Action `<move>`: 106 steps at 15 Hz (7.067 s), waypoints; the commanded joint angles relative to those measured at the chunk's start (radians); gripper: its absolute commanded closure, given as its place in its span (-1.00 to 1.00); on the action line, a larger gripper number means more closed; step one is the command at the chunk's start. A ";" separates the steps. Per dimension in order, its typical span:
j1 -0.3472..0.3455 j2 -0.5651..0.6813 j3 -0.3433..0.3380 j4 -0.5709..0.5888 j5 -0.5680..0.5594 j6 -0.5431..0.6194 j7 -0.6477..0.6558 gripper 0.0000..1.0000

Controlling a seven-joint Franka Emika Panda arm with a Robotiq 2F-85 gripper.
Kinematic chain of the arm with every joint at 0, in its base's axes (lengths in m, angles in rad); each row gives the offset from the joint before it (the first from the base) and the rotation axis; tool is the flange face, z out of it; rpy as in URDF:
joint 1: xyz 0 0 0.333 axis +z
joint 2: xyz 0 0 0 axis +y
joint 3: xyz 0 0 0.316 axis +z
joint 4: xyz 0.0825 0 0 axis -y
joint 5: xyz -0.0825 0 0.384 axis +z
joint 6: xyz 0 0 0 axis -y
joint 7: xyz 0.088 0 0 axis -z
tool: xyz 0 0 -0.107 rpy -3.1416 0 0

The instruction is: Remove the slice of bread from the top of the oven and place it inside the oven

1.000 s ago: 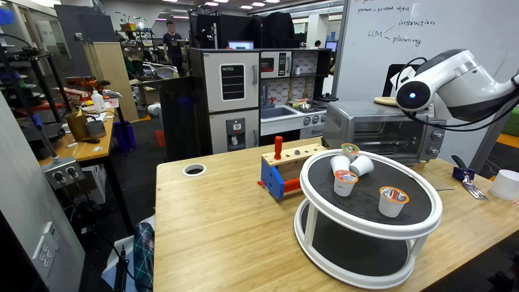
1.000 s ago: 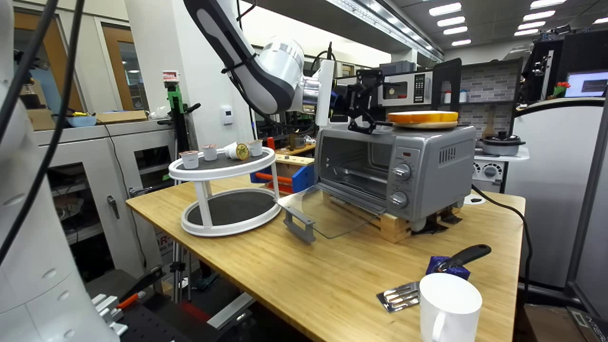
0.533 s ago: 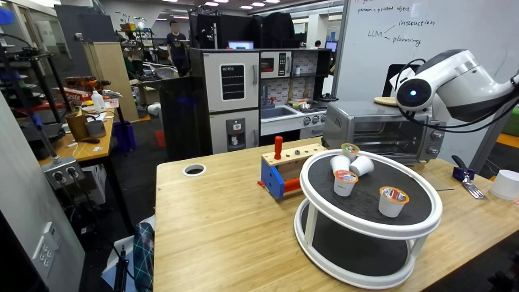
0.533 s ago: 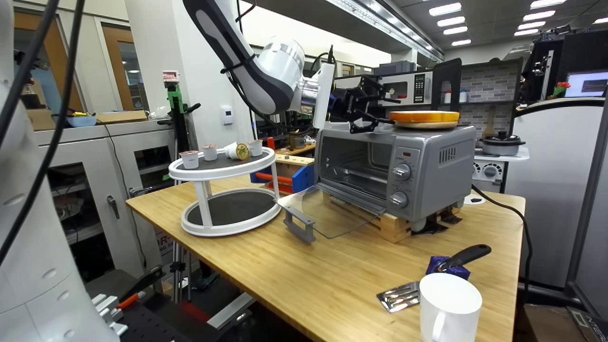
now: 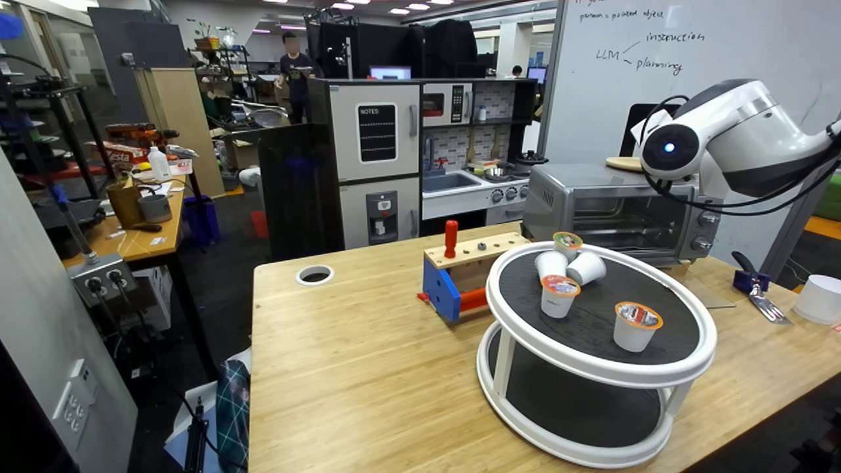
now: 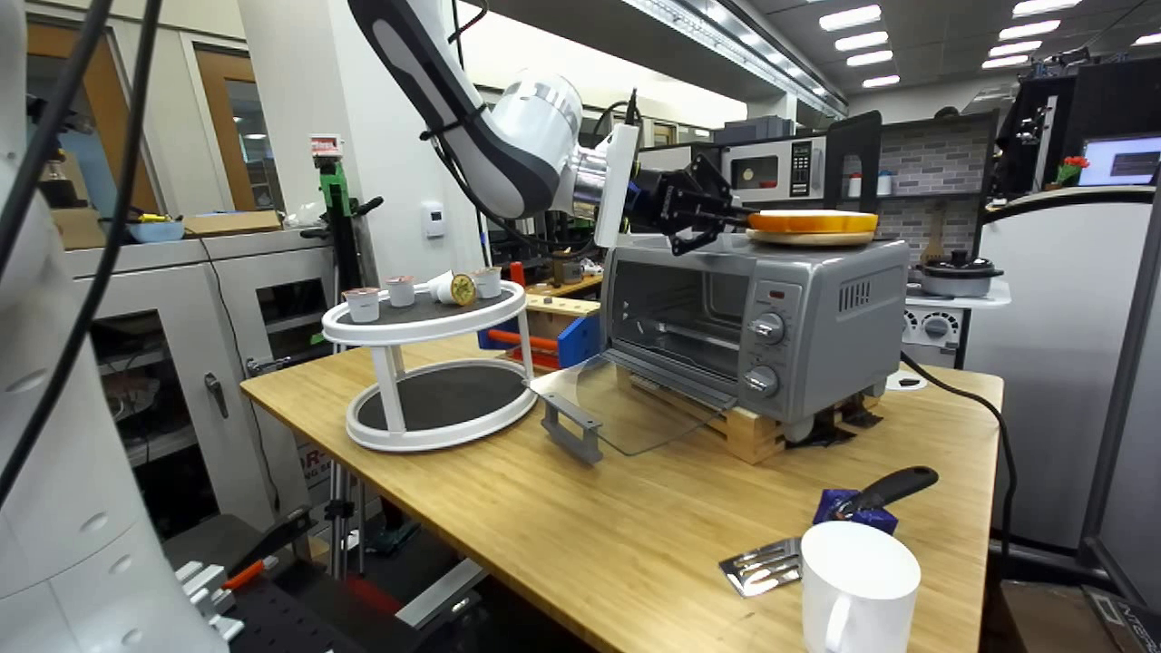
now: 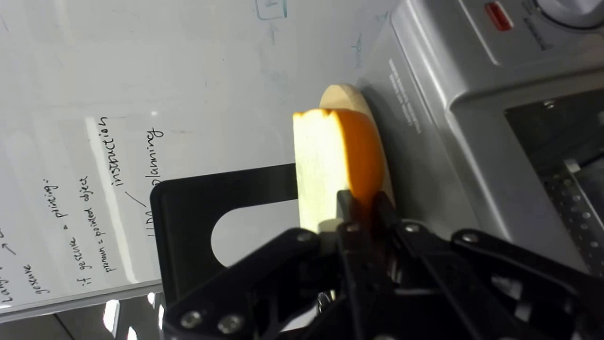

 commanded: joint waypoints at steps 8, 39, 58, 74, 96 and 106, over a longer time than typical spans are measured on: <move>-0.006 -0.047 0.005 -0.017 -0.004 -0.008 -0.024 0.96; 0.285 -0.656 0.159 -0.541 0.263 -0.112 -0.210 0.96; 0.289 -0.406 0.251 -0.383 0.506 -0.360 -0.383 0.96; 0.157 -0.279 0.107 -0.380 0.489 -0.149 -0.312 0.96; 0.096 -0.206 0.042 -0.333 0.076 0.232 -0.130 0.96; 0.092 -0.130 0.051 -0.229 0.003 0.260 -0.075 0.96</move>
